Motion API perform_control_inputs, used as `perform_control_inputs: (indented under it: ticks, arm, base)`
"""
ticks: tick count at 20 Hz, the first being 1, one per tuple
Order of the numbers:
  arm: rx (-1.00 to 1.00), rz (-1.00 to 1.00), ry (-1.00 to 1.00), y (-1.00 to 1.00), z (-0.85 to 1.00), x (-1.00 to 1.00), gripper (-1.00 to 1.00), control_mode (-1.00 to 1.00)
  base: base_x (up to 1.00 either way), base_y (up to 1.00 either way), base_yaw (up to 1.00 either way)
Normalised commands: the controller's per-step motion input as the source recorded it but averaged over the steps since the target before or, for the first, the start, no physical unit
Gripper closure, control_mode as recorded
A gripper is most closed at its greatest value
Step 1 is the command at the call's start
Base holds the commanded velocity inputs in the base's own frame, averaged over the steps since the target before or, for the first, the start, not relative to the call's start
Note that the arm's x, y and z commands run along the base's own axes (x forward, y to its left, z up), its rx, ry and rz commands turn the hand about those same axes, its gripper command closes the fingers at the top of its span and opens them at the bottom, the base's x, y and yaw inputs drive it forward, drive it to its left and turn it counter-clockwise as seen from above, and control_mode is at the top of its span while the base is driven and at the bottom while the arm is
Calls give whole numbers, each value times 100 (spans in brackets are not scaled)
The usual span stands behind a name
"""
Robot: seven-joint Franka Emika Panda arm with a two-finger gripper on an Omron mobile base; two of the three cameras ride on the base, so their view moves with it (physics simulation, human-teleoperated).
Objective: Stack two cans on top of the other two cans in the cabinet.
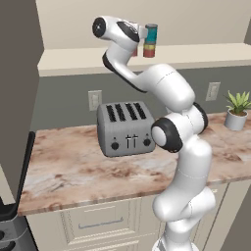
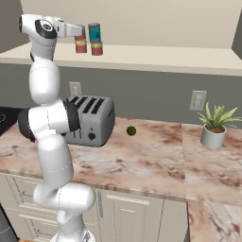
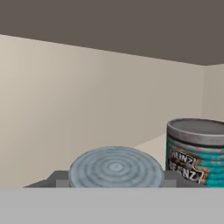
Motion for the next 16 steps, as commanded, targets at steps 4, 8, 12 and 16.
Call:
perform_control_inputs:
  ticks: [4, 8, 12, 16]
  arm:
    - [0, 0, 0, 0, 0, 0, 100, -100]
    - [0, 0, 0, 0, 0, 0, 100, -100]
    - [0, 0, 0, 0, 0, 0, 100, -100]
    - [0, 0, 0, 0, 0, 0, 100, -100]
  base:
    - [0, 0, 0]
    - [0, 0, 0]
    - [0, 0, 0]
    - [0, 0, 0]
